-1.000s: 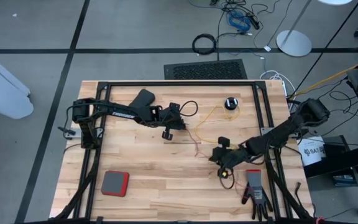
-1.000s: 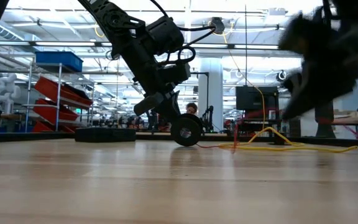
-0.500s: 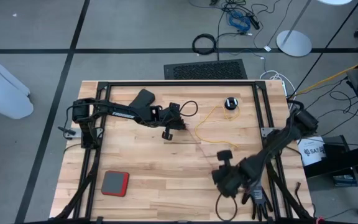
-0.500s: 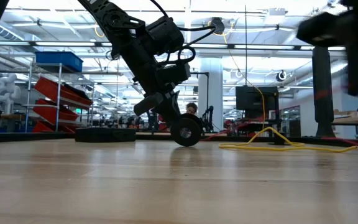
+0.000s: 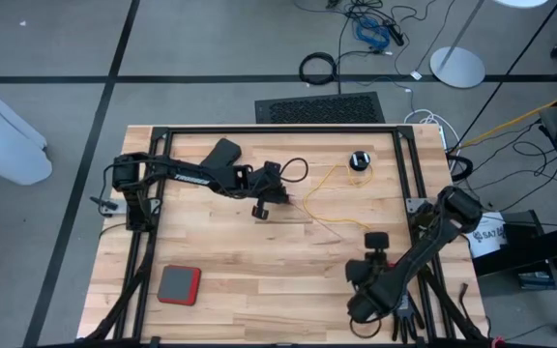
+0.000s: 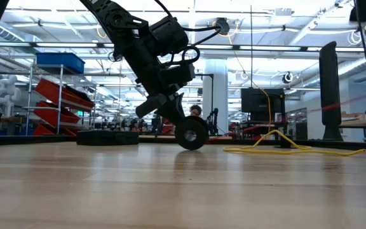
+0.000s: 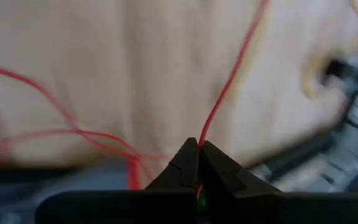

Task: Coil cords
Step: Coil the red wire on the spool

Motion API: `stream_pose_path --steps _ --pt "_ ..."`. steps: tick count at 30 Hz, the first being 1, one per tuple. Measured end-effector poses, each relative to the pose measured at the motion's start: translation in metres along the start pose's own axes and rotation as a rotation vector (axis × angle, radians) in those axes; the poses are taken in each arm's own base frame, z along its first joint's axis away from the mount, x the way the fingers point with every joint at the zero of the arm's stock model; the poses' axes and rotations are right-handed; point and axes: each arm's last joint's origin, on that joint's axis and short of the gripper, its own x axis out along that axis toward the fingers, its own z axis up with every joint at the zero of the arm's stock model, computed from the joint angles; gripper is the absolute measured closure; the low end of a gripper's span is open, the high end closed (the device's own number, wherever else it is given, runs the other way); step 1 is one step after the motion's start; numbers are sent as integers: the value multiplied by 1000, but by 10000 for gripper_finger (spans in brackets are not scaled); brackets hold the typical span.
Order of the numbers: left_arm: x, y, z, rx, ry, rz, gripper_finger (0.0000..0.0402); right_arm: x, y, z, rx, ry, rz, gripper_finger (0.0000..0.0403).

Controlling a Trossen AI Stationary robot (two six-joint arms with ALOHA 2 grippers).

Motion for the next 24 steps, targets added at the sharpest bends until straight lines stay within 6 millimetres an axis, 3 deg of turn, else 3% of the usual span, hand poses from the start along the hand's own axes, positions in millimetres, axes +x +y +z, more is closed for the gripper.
stream_pose_path --steps 12,24 --pt "0 -1 0 2 3 -6 401 -20 1 -10 54 -67 66 401" --pt "0 0 -2 3 22 15 401 -49 38 -9 66 -151 536 361"
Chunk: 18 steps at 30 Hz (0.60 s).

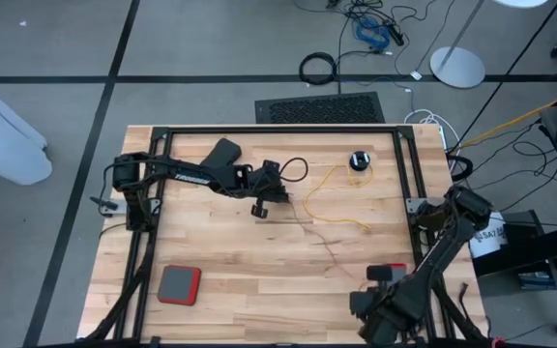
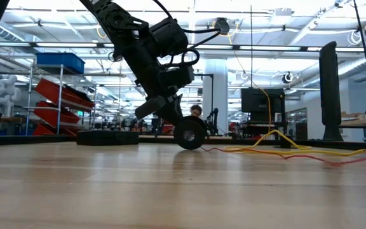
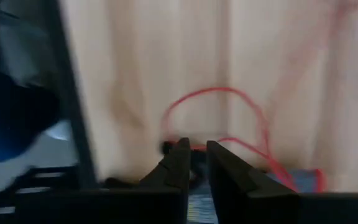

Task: Coil cords
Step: Coil the red wire on the spool

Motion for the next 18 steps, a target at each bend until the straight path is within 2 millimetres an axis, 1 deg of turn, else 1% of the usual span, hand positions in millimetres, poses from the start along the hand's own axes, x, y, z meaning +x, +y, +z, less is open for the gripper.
stream_pose_path --steps 2,4,9,12,14,18 --pt "0 0 0 0 -2 -2 401 -3 1 0 24 -29 22 354" --pt "0 0 0 0 -5 -4 401 -7 -1 1 48 -89 -3 348" --pt "0 0 0 -7 -7 -6 401 -12 -9 12 71 -309 -128 338" --pt "0 0 1 -7 -8 -6 401 -13 -20 22 116 -417 -228 337" --pt "0 0 1 -9 -10 -2 401 -10 -28 32 146 -461 -266 337" --pt "-3 2 3 -19 -10 13 401 5 -48 51 176 -463 -287 337"
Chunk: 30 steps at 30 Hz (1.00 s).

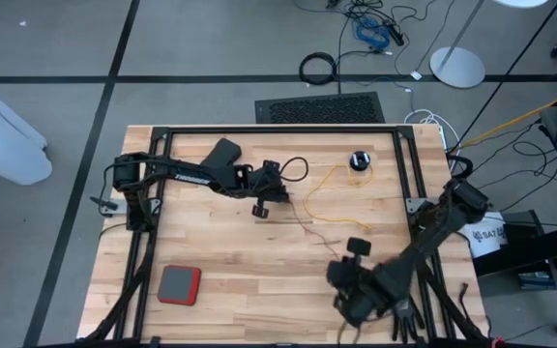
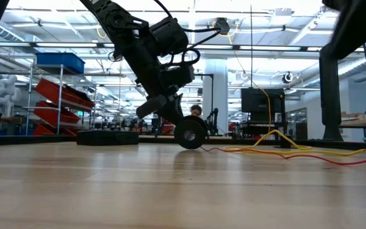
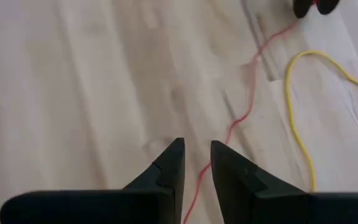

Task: Coil cords
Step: Coil the red wire on the spool

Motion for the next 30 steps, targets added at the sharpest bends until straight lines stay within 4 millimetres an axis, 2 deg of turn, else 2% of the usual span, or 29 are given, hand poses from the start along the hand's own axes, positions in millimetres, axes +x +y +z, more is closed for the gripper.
stream_pose_path --steps 6,12,19,24,30 --pt "-26 10 11 21 -54 37 401 40 -25 6 54 -21 -145 337" --pt "-68 18 24 18 -158 100 401 65 -42 9 66 -179 -301 337" --pt "-129 29 34 -9 -326 202 401 92 -44 18 -6 -364 -337 337" --pt "-165 35 36 -71 -448 245 401 109 -50 26 -39 -448 -337 337" --pt "-188 36 35 -142 -545 201 401 117 -61 44 -68 -515 -385 337"
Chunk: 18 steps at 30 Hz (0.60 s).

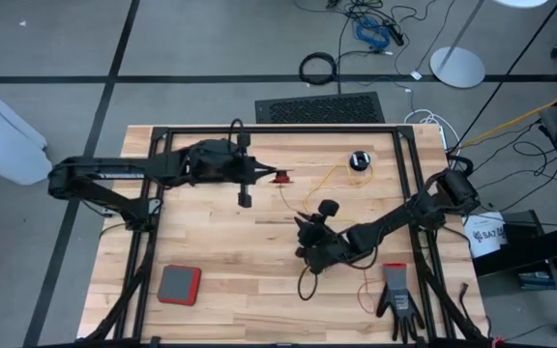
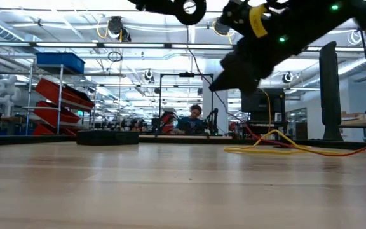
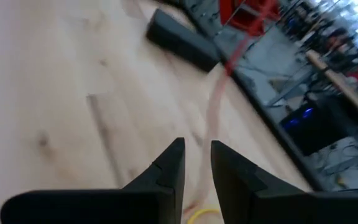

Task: Coil cords
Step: Coil the red wire on the spool

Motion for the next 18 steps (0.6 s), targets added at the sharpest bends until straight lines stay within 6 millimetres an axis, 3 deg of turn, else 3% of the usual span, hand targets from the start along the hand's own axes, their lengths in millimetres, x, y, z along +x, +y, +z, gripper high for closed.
stream_pose_path --steps 4,9,18 --pt "-6 0 2 -33 -10 -17 401 11 -6 5 -39 -9 -16 337" --pt "-7 -4 2 -28 1 -38 401 23 -10 12 -16 -19 124 337" --pt "-7 -7 -4 -23 56 -69 401 26 -13 16 -24 -47 70 337"
